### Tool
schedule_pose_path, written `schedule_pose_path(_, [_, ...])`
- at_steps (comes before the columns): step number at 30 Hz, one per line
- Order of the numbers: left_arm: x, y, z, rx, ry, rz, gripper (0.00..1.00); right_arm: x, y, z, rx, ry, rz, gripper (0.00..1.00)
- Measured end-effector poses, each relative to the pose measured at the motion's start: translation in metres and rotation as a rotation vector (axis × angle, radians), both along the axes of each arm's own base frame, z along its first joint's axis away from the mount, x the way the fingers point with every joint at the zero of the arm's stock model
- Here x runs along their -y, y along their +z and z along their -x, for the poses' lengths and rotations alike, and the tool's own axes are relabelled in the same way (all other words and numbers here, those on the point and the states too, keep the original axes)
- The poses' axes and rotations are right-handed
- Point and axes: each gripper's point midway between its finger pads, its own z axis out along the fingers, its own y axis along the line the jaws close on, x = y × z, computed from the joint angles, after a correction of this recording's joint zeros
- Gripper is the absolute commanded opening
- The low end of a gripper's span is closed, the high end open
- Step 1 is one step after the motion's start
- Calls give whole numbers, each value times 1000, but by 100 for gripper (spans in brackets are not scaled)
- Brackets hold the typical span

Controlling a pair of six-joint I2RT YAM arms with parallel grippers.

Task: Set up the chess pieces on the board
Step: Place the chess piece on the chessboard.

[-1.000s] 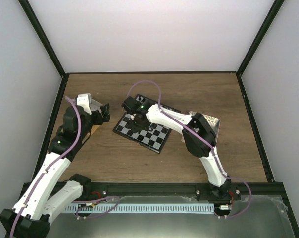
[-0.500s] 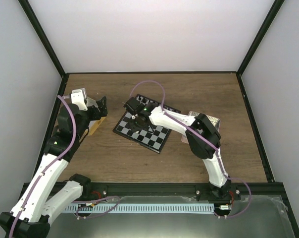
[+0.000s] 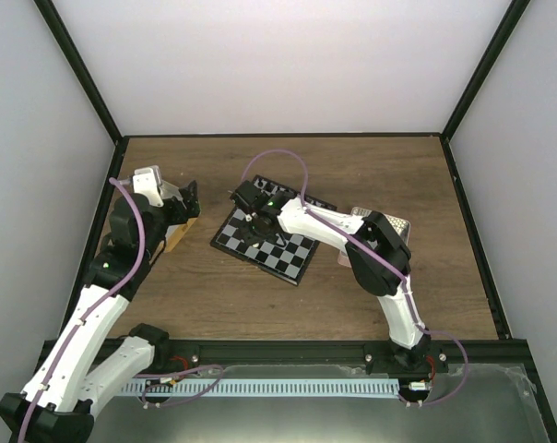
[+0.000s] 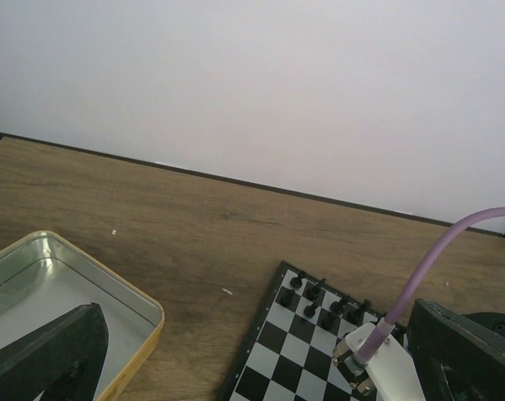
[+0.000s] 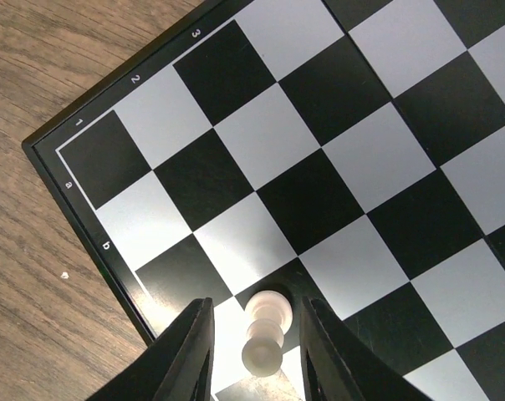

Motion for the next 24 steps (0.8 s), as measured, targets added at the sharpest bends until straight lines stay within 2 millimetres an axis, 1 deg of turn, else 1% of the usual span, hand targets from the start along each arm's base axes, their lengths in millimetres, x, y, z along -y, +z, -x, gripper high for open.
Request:
schedule_pose_path(5, [-1, -3, 0, -5, 2, -2, 100, 1, -1, 0, -1, -5, 2, 31])
schedule_pose_path(9, [-2, -5, -1, -10, 5, -3, 100, 0, -1, 1, -5, -2, 0, 28])
schedule_pose_path(16, [-2, -6, -1, -12, 7, -3, 100, 1, -5, 3, -19, -4, 5, 29])
schedule_pose_path(24, [-3, -8, -1, -15, 10, -4, 100, 2, -9, 3, -25, -6, 10, 13])
